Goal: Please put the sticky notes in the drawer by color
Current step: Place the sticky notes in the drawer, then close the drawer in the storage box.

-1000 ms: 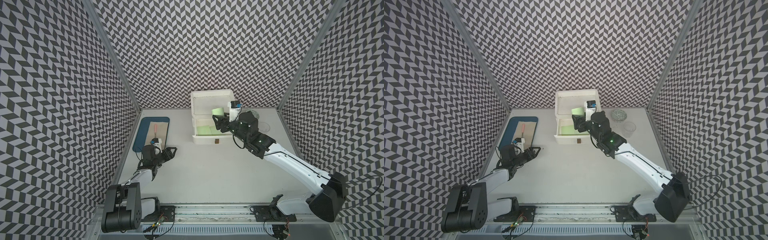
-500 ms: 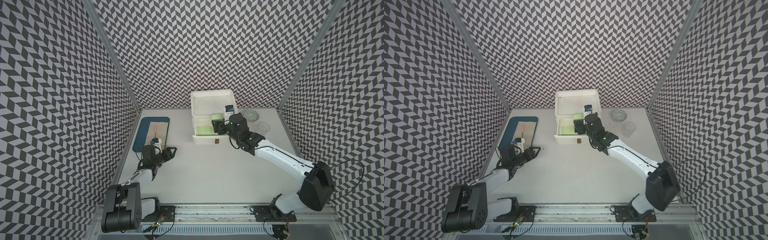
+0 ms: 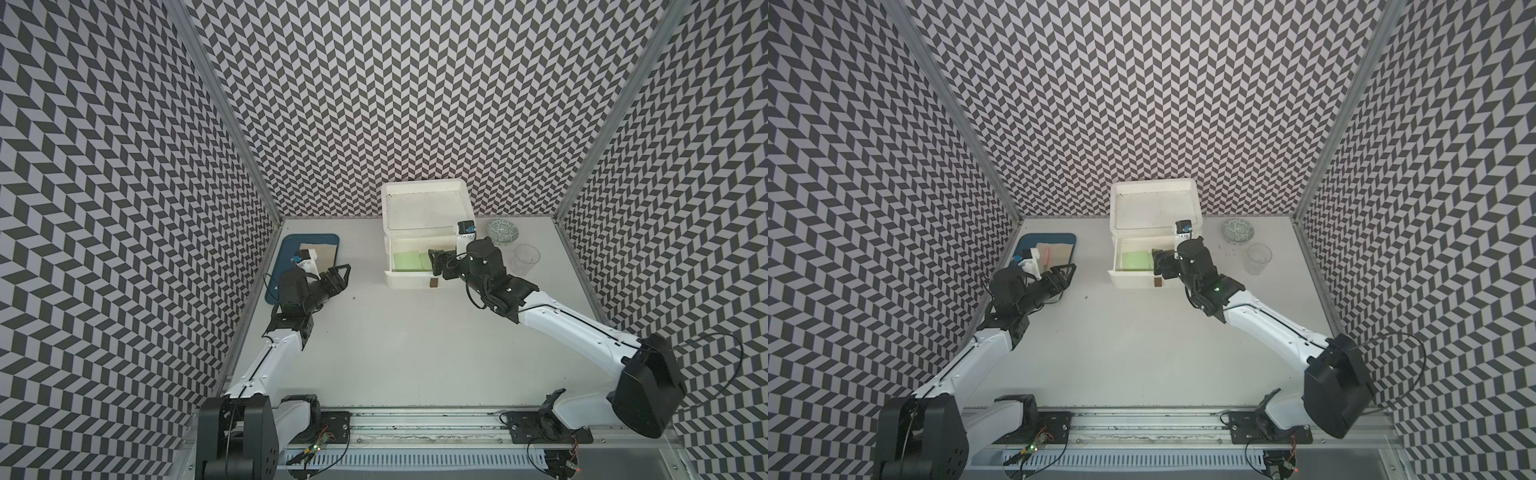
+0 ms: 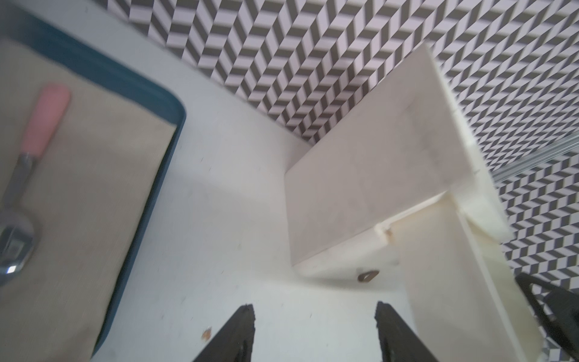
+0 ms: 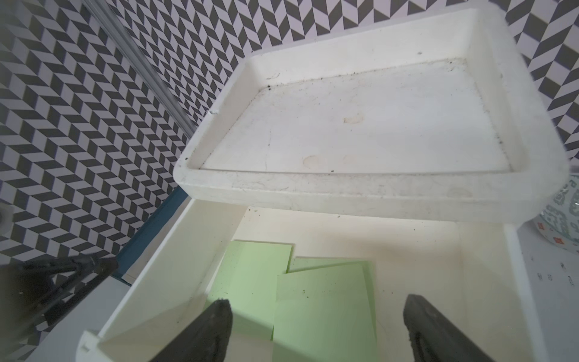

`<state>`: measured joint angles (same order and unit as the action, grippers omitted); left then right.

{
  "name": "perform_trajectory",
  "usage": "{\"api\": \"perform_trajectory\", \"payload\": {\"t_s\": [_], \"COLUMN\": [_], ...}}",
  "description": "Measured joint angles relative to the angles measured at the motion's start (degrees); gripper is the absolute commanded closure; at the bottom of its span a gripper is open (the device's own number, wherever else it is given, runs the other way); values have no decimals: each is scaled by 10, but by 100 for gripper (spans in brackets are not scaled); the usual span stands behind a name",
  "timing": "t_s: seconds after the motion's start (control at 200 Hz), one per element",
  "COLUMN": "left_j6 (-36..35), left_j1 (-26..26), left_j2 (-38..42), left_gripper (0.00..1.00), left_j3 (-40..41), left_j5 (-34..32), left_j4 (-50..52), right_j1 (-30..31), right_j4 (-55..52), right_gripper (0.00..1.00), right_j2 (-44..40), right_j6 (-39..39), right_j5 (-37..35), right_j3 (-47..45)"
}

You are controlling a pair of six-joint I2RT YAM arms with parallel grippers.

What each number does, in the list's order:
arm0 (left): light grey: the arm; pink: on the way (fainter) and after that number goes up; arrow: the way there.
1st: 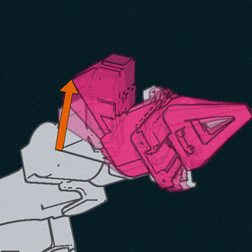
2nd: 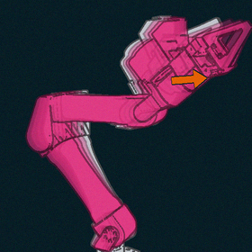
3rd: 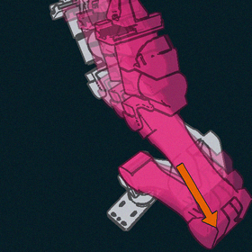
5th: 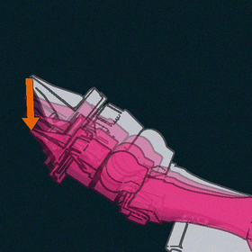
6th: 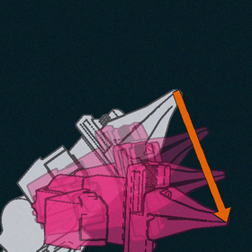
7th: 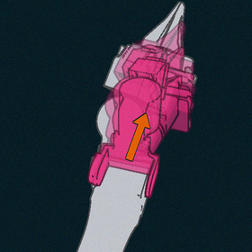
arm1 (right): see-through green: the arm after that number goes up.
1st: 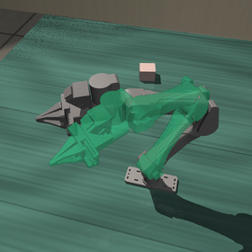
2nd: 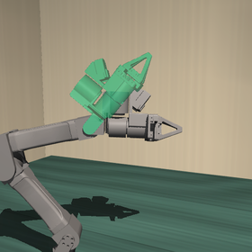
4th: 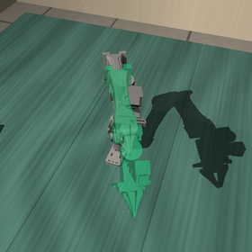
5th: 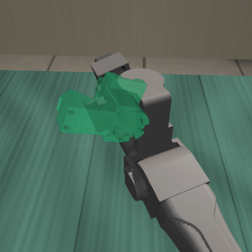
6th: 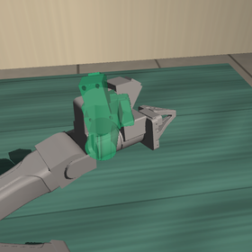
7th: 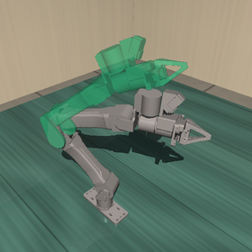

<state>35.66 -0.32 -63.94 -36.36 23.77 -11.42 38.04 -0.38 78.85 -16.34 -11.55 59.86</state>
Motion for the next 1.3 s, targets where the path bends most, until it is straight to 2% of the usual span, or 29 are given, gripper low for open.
{"api": "perform_trajectory", "payload": {"t_s": [0.15, 0.391, 0.521, 0.751, 0.916, 1.062, 1.297], "left_j6": [12, -4, -27, -57, -75, -85, -99], "left_j1": [-34, -83, -94, -110, -131, -144, -145], "left_j2": [-30, -185, -256, -328, -385, -416, -433], "left_gripper": [35, 43, 44, 44, 44, 45, 55], "left_j3": [-119, -326, -406, -491, -561, -585, -592], "left_j5": [-33, -44, -40, -38, -31, -35, -47], "left_j4": [14, 69, 122, 187, 212, 227, 252], "right_j1": [0, 2, 35, 156, 157, 157, 157], "right_j4": [26, 26, 39, 46, 30, 30, 34], "right_gripper": [13, 17, 18, 20, 21, 21, 22], "right_j2": [-63, -114, -148, -167, -167, -167, -161], "right_j6": [-18, -45, -60, -79, -88, -93, -101], "right_j5": [26, 100, 114, 71, 37, 9, -13], "right_j3": [-52, -100, -155, -208, -219, -219, -219]}}
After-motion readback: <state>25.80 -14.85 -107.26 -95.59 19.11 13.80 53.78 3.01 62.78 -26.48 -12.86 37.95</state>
